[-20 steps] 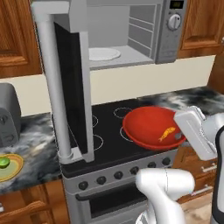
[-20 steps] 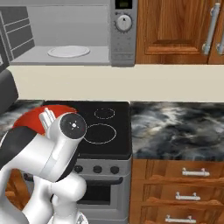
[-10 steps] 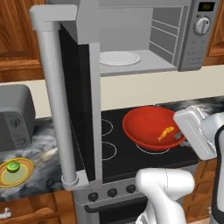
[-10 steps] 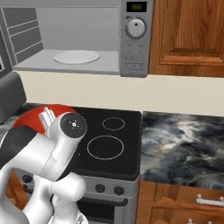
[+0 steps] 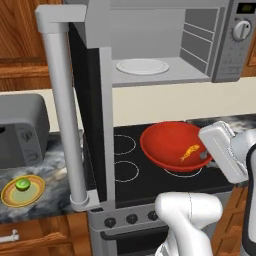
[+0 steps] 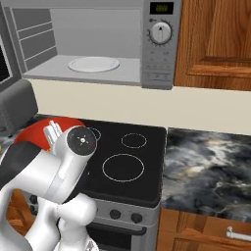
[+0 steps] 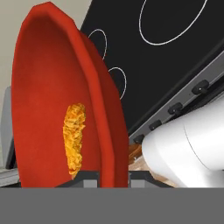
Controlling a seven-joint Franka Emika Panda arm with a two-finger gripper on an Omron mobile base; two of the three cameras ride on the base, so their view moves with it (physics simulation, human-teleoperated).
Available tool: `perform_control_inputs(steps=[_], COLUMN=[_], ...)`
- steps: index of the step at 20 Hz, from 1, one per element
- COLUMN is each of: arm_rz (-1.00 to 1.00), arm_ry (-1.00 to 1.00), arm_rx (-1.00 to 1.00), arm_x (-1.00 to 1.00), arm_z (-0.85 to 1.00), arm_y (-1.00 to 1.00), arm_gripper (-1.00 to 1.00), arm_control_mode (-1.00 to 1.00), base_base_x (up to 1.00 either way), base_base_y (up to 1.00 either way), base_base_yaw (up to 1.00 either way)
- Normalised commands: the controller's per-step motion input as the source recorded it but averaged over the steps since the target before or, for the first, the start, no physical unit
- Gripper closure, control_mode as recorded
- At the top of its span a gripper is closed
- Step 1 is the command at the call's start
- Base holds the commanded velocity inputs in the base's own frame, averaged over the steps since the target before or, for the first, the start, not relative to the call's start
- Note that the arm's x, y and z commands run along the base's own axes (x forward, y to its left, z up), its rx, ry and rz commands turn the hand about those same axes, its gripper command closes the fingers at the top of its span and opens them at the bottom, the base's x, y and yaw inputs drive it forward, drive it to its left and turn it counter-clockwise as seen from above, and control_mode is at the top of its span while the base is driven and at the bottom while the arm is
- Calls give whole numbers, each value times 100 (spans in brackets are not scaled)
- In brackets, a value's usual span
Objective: Remove the kiwi from the bowl and place it on the small plate. Then place the bowl with only the shrimp in the microwave, close the door, and press the start button to microwave the shrimp.
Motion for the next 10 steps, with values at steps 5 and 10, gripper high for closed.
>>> perform_control_inputs(steps=[5, 10], arm_rz=[0, 0], arm_ry=[0, 0], arm_rx=[0, 0], arm_x=[0, 0], arm_z=[0, 0], arm_y=[0, 0], arm_gripper=[100, 100], arm_control_mode=[100, 100], base_base_x=[24, 15], base_base_y=[0, 0], base_base_yaw=[10, 7])
